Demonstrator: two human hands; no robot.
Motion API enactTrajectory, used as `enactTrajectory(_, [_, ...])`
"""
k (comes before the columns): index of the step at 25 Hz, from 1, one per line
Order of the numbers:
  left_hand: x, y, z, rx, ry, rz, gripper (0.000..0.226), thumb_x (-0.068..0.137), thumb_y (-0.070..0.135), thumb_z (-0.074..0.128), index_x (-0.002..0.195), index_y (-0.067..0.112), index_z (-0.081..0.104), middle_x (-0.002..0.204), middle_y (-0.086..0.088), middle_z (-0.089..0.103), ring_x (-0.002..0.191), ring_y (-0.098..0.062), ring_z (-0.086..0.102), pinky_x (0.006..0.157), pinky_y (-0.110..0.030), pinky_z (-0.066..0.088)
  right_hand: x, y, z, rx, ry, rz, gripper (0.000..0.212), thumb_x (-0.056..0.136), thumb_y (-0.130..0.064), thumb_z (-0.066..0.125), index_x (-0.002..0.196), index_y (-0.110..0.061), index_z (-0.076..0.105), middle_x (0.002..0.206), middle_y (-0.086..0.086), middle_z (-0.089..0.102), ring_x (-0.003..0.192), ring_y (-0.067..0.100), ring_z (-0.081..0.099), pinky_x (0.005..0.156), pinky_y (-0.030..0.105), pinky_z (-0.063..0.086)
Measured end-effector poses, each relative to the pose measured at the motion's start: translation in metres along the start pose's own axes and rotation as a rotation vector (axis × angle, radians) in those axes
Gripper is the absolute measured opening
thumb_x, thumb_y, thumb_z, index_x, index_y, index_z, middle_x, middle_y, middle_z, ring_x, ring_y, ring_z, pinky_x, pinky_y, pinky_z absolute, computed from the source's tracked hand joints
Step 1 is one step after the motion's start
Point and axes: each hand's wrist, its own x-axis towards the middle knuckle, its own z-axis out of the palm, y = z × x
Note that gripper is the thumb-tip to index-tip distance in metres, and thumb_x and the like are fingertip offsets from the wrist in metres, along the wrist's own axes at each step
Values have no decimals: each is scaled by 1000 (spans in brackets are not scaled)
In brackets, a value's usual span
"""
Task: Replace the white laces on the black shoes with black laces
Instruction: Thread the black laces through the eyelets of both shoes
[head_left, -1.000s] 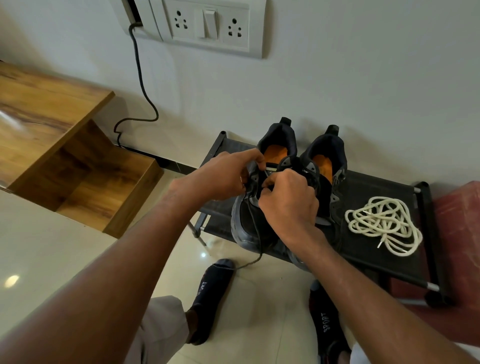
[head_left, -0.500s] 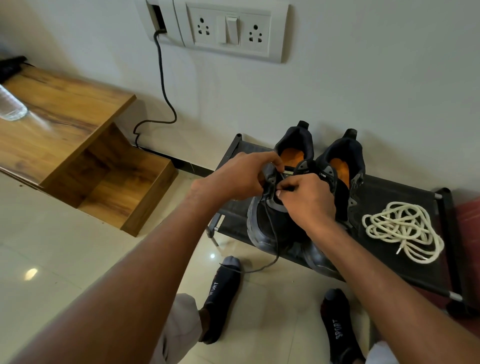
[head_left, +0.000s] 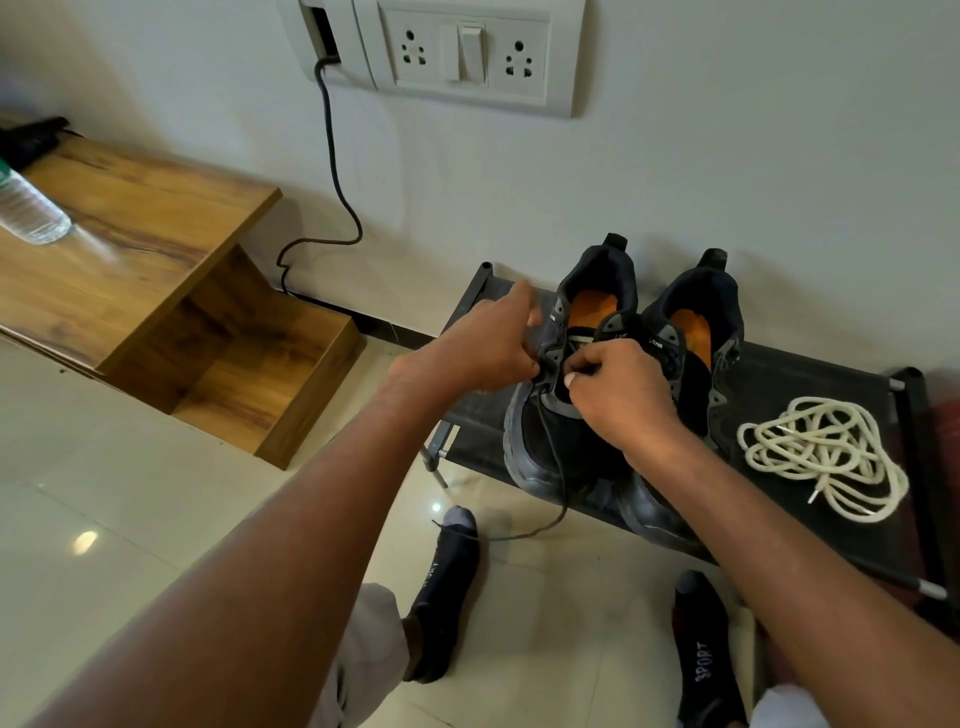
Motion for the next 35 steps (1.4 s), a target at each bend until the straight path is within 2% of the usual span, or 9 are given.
enactTrajectory(4, [4, 4, 5, -3, 5, -44, 19, 84, 26, 86, 92, 14, 74, 82, 7, 71, 78, -7, 66, 67, -22, 46, 0, 2, -9, 23, -107, -22, 25, 95, -12, 68, 112, -28, 77, 101, -9, 72, 98, 14, 66, 84, 33, 55])
enactTrajectory(6, [6, 7, 12, 6, 47, -54, 14, 85, 22, 85, 85, 14, 74, 80, 6, 70, 79, -10, 67, 66, -23, 49, 0, 1, -13, 7, -151, -47, 14, 92, -29, 73, 106, -28, 76, 96, -4, 72, 90, 15, 67, 78, 35, 57])
enactTrajectory(9, [6, 8, 19, -3, 88, -64, 20, 87, 15, 82, 74, 20, 66, 78, 7, 66, 77, -12, 64, 68, -29, 50, -3, 3, -17, -164, -222, -134, 49, 78, -62, 75, 115, -32, 66, 116, -2, 62, 97, 18, 65, 83, 41, 58])
enactTrajectory(12, [2, 10, 12, -77, 81, -80, 18, 89, 16, 80, 77, 17, 66, 72, 9, 63, 69, -5, 57, 66, -24, 41, -8, 9, -21, -329, -230, -186, 83, 77, -64, 81, 144, -31, 45, 135, -2, 49, 115, 24, 60, 90, 44, 55])
enactTrajectory(16, [-4, 12, -11, -124, -11, -76, 11, 96, 16, 72, 93, 6, 68, 87, -3, 74, 86, -17, 69, 77, -31, 50, -8, 10, -24, -405, -228, -258, 90, 78, -64, 81, 149, -27, 40, 141, 2, 48, 124, 28, 57, 94, 46, 54])
enactTrajectory(23, [-6, 22, -40, -1235, 246, -148, 18, 110, 19, 49, 94, 12, 52, 74, -4, 64, 73, -22, 72, 68, -34, 54, -10, 14, -29, -407, -166, -321, 93, 78, -62, 82, 150, -26, 37, 143, 2, 54, 125, 26, 59, 95, 46, 52])
enactTrajectory(25, [1, 16, -29, -728, 320, -135, 27, 104, 35, 61, 92, 11, 59, 70, 0, 58, 63, -15, 59, 63, -31, 47, -10, 15, -31, -402, -132, -335, 92, 77, -61, 83, 150, -28, 38, 141, 0, 56, 122, 23, 61, 95, 46, 54])
enactTrajectory(28, [5, 12, 2, 95, 43, -86, 38, 89, 48, 78, 85, 11, 68, 81, -3, 68, 75, -16, 61, 64, -30, 46, -10, 17, -32, -411, -106, -334, 95, 76, -63, 84, 152, -30, 38, 143, -1, 56, 122, 21, 61, 96, 47, 55])
enactTrajectory(35, [1, 20, -15, -107, 12, -90, 37, 103, 31, 65, 90, -4, 68, 72, -4, 64, 61, -14, 55, 59, -26, 41, -8, 23, -30, -376, -131, -325, 95, 77, -61, 84, 154, -31, 37, 145, 2, 52, 131, 26, 54, 102, 48, 52])
